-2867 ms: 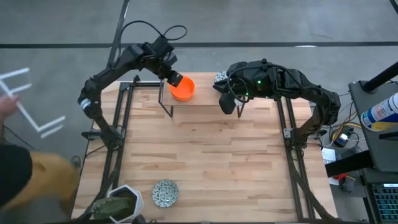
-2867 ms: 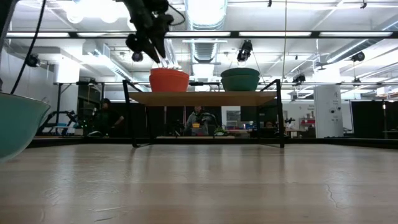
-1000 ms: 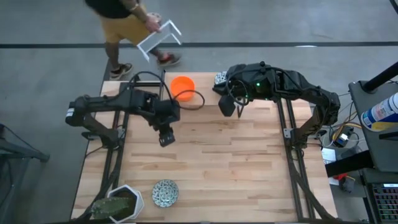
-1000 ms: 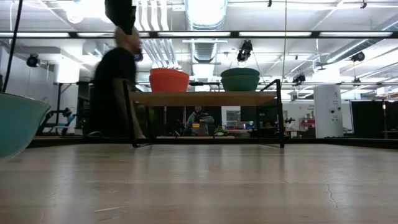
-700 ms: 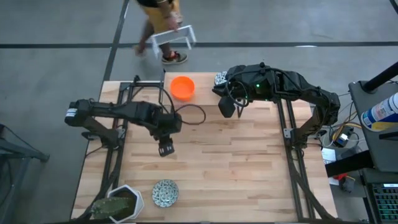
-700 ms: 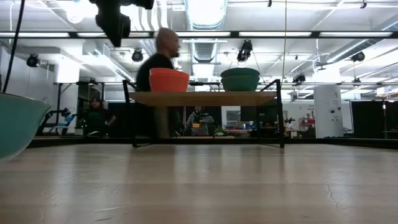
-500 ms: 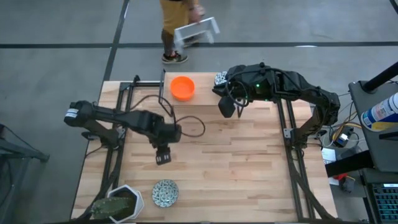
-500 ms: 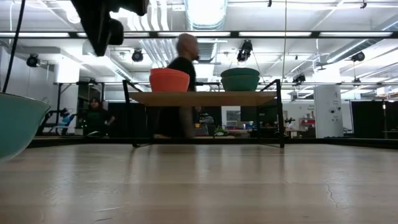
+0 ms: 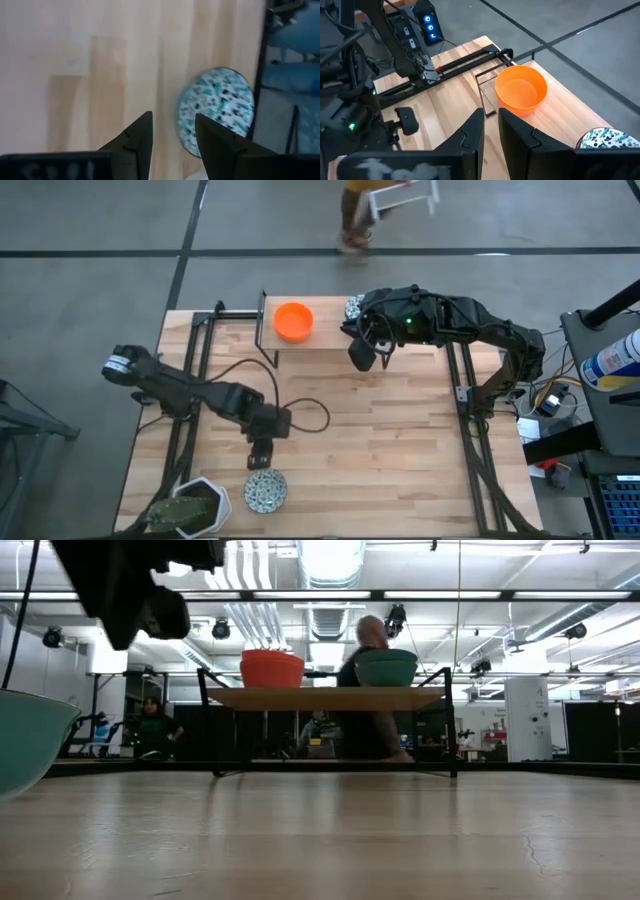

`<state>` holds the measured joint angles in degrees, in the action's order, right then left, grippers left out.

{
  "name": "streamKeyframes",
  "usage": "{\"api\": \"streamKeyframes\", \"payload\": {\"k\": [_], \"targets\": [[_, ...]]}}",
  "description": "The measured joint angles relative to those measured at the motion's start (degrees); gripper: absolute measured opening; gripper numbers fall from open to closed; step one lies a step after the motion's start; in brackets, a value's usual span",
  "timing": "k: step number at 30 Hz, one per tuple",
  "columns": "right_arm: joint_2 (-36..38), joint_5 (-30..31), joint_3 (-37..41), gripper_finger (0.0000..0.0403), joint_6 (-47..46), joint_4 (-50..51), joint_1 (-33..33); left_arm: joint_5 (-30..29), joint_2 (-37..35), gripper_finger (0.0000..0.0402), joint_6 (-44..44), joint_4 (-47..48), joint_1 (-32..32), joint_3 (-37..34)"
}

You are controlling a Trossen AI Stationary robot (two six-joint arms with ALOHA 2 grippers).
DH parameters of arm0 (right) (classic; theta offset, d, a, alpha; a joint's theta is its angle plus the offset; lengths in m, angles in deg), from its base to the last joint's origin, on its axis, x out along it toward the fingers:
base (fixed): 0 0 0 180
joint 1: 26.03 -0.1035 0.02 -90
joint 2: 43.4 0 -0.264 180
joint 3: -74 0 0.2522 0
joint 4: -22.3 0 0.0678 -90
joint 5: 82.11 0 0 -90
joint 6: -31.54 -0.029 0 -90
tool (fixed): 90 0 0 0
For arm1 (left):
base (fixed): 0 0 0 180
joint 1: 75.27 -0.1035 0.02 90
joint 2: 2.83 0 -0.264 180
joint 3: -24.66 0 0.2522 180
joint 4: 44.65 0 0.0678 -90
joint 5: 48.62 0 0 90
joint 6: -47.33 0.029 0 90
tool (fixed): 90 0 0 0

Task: Pick & Place Mini bowls
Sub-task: Stack the light blue patterned bowl on top of the light blue patterned bowls on the shelf

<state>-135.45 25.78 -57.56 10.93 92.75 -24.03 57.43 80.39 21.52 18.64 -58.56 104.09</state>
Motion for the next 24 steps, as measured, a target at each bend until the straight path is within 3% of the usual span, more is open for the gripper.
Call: {"api": "streamKeyframes", "payload": {"k": [6,24], "targets": [[0.0,0.0,0.0,0.0052,0.0,0.0,0.0,2.8,0.0,0.0139,0.0,-6.8,2.9,-4.0],[0.0,-0.1,0.0,0.0052,0.0,0.0,0.0,3.4,0.1,0.0139,-7.1,-19.6,5.6,-16.5]]}}
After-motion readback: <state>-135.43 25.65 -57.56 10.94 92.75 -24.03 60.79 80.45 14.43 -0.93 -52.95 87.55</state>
